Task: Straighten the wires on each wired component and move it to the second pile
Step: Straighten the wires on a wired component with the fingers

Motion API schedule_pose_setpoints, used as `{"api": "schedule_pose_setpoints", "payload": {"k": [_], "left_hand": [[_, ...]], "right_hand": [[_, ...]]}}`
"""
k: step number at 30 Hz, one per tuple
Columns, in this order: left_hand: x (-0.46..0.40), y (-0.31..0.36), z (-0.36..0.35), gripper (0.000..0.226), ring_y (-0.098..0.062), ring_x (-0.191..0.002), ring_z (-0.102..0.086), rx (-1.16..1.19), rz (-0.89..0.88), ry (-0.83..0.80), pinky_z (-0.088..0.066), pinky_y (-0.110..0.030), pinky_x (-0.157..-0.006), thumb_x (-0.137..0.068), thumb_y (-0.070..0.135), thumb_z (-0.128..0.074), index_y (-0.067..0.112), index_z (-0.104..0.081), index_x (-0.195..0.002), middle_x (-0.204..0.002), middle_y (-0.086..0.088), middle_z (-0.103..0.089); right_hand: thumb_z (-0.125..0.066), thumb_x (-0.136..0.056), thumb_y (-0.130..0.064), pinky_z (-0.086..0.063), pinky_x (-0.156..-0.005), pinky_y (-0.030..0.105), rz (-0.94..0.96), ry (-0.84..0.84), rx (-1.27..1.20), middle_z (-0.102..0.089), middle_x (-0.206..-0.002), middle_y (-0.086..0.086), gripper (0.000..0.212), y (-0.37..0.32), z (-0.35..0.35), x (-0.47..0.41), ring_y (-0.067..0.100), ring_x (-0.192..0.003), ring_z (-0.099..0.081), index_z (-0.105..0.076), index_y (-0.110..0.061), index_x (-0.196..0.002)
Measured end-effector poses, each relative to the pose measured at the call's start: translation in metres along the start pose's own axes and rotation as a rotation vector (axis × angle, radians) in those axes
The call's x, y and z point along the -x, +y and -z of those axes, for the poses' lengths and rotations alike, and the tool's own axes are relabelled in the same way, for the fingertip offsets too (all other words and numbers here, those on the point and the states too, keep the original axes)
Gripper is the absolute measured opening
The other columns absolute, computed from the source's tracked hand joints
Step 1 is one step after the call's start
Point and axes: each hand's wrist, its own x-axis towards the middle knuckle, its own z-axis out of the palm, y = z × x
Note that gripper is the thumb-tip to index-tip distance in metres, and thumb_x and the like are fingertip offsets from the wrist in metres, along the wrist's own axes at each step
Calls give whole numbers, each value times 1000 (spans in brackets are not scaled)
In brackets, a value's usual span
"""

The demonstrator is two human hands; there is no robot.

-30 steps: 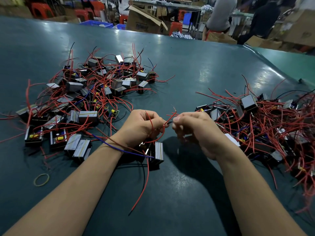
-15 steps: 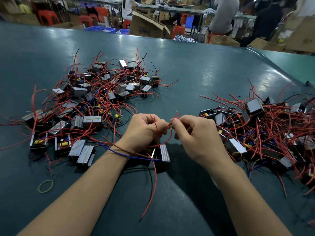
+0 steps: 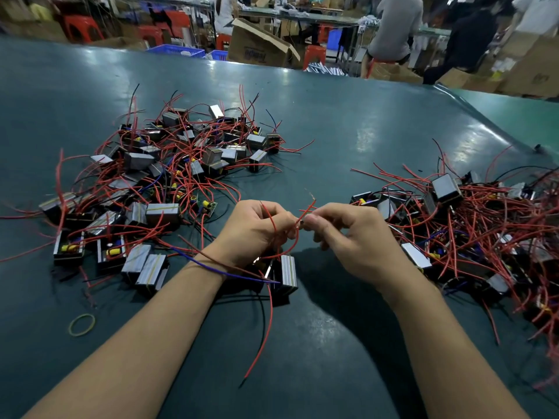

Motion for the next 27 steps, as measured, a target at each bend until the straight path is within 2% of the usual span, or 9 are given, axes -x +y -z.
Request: {"api": "schedule_pose_setpoints", "payload": {"k": [2, 5, 8, 10, 14, 17, 19, 23, 27], "left_hand": [[0, 0, 0, 25, -15, -47, -43, -40, -31, -16, -34, -18, -43, -86, -5, -63, 1, -63, -62, -53, -6, -58], [1, 0, -1, 26, -9, -41, -42, -83, -71, -25, -33, -17, -41, -85, -4, -66, 4, -63, -60, -54, -9, -56], [1, -1, -3, 21, -6, -39, -41, -75, -94, 0, -33, -15, -40, -85, -4, -66, 0, -65, -65, -63, -16, -57], [1, -2, -4, 17, -5, -39, -43, -65, -90, 23, -34, -14, -41, -85, -3, -66, -1, -67, -67, -61, -13, -60], [-3, -5, -5, 17, -14, -48, -48, 61, -38, 79, -40, -21, -47, -88, 3, -64, 7, -73, -74, -71, -18, -61], [-8, -7, -1, 24, -18, -57, -51, 226, 16, 162, -40, -20, -48, -93, 1, -57, 11, -74, -80, -71, -13, -64], [-10, -8, 0, 26, -13, -57, -56, 296, 16, 207, -42, -17, -46, -94, 1, -55, 11, -73, -78, -67, -3, -69], [-8, -12, 5, 20, -5, -48, -51, 238, -36, 321, -39, -16, -45, -91, 5, -61, 13, -67, -74, -57, 5, -64], [-7, -10, 11, 28, -7, -37, -36, 232, -61, 398, -27, -18, -39, -95, 14, -58, 13, -58, -68, -48, 6, -51]], "right_hand": [[-62, -95, -19, -41, -46, 19, -177, -31, -172, -57, -51, -4, 29, -5, -1, -1, 10, -45, -52, -69, -16, -67], [-58, -91, -18, -25, -37, 15, -613, -56, -599, -38, -42, -2, 43, -12, -3, -4, 13, -36, -33, -55, -17, -48], [-54, -78, -18, -17, -26, 15, -985, -189, -1182, -29, -41, -8, 32, -16, -5, -9, 6, -31, -27, -48, -17, -47], [-55, -76, -17, -19, -25, 13, -1024, -166, -1345, -31, -40, -9, 28, -16, -9, -11, 3, -30, -29, -51, -16, -49], [-61, -92, -35, -33, -34, 14, -870, 12, -1018, -53, -54, -4, 31, -8, -8, -8, 6, -38, -46, -67, -12, -72], [-63, -84, -51, -40, -40, 17, -727, -95, -836, -69, -72, 3, 43, -4, 4, -3, 12, -48, -58, -72, -9, -90], [-69, -73, -53, -40, -41, 18, -608, -147, -732, -71, -80, 5, 48, -4, 6, 1, 13, -53, -61, -73, -11, -96], [-74, -74, -38, -34, -37, 17, -474, -29, -625, -73, -80, 5, 31, -10, -12, 0, 7, -48, -54, -72, -13, -93], [-80, -78, -15, -44, -51, 21, -419, -9, -448, -73, -85, 17, 20, -15, -35, -3, 12, -62, -61, -70, -14, -96]]}}
